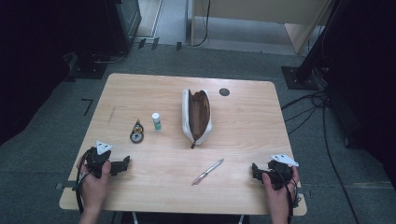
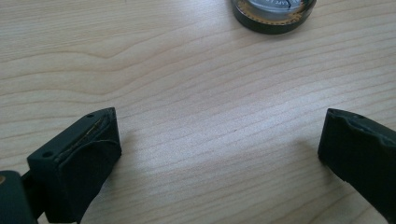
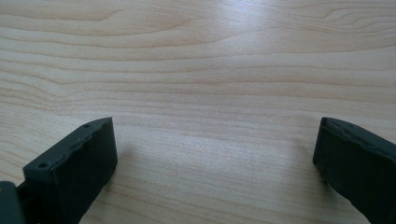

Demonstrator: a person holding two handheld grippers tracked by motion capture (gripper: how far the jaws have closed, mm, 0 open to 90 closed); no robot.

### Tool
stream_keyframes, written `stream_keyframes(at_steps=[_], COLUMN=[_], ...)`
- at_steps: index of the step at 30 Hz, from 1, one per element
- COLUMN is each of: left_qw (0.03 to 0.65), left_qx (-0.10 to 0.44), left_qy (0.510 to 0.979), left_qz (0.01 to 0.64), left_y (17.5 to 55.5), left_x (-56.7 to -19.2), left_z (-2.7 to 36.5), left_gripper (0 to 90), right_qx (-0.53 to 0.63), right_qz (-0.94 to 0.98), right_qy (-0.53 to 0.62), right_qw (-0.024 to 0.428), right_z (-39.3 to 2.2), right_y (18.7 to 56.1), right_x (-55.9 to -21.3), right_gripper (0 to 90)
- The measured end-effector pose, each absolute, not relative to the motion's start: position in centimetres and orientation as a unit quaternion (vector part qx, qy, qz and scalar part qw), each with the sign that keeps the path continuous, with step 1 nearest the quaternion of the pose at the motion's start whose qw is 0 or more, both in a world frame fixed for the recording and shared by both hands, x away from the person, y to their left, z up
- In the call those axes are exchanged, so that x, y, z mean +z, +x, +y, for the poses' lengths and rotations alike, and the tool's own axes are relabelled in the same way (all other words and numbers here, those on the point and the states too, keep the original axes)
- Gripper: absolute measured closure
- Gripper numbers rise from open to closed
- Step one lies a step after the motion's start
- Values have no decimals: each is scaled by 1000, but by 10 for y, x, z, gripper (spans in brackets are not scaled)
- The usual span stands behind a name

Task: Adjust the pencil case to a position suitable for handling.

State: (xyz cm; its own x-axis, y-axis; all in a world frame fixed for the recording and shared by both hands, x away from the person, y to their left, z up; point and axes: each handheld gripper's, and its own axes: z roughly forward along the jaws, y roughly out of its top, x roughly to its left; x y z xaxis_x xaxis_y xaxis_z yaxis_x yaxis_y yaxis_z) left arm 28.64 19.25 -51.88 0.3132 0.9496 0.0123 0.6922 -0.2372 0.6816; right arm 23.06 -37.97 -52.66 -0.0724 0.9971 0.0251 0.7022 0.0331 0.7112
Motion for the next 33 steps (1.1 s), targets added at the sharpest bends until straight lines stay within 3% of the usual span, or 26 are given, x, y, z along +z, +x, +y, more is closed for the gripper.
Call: stream_keyframes(at_steps=[10, 11, 13, 33], left_qw=[294, 294, 294, 294], left_qx=[219, 219, 219, 220], left_qy=[755, 755, 755, 755], left_qz=[544, 544, 544, 544], left_y=[287, 287, 287, 287], left_x=[-519, -519, -519, -519], left_z=[192, 192, 192, 192], left_gripper=[0, 0, 0, 0], right_qx=[287, 288, 289, 362], right_qz=[668, 668, 666, 660], right_qy=[638, 637, 637, 600], right_qw=[253, 254, 259, 271], right_z=[-375, -375, -374, -338], right_y=[228, 228, 227, 242], right_x=[-526, -526, -522, -454], right_gripper=[0, 14, 148, 143])
